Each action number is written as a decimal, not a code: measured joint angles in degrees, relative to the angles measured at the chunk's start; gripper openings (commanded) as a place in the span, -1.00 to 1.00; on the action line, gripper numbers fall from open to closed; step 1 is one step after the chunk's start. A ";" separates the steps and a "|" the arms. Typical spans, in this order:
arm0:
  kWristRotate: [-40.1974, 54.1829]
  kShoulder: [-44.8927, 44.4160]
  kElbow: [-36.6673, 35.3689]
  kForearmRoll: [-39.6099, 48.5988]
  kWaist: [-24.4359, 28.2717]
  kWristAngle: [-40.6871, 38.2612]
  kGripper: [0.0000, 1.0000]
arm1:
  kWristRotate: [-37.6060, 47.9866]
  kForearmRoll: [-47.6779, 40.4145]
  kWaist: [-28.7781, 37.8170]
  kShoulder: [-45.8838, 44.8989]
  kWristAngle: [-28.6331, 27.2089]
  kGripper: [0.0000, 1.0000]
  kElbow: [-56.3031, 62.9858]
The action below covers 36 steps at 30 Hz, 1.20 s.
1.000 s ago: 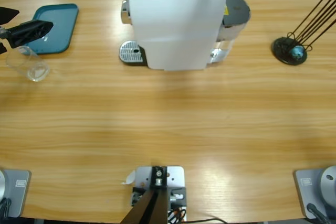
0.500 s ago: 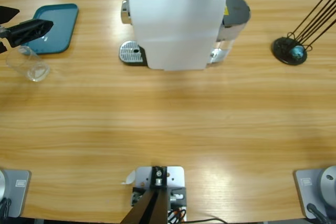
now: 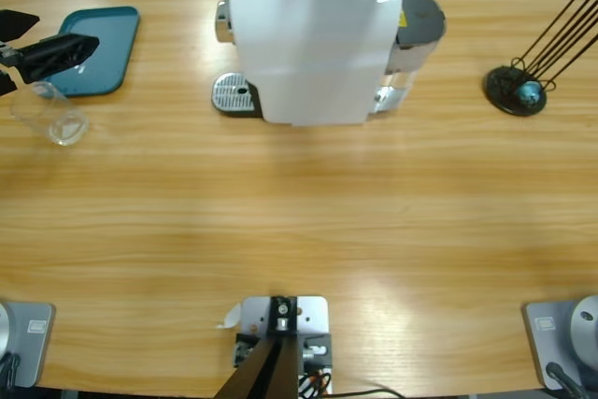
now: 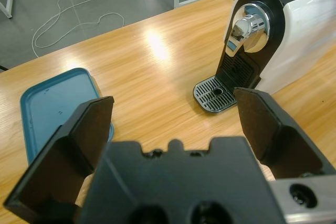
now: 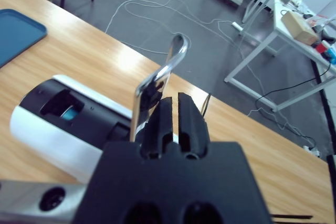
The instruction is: Pour coffee
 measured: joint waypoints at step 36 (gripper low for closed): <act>-0.26 0.94 0.02 -0.01 0.00 -0.14 0.95 | -1.89 -1.44 5.36 13.35 -3.40 -1.00 -9.20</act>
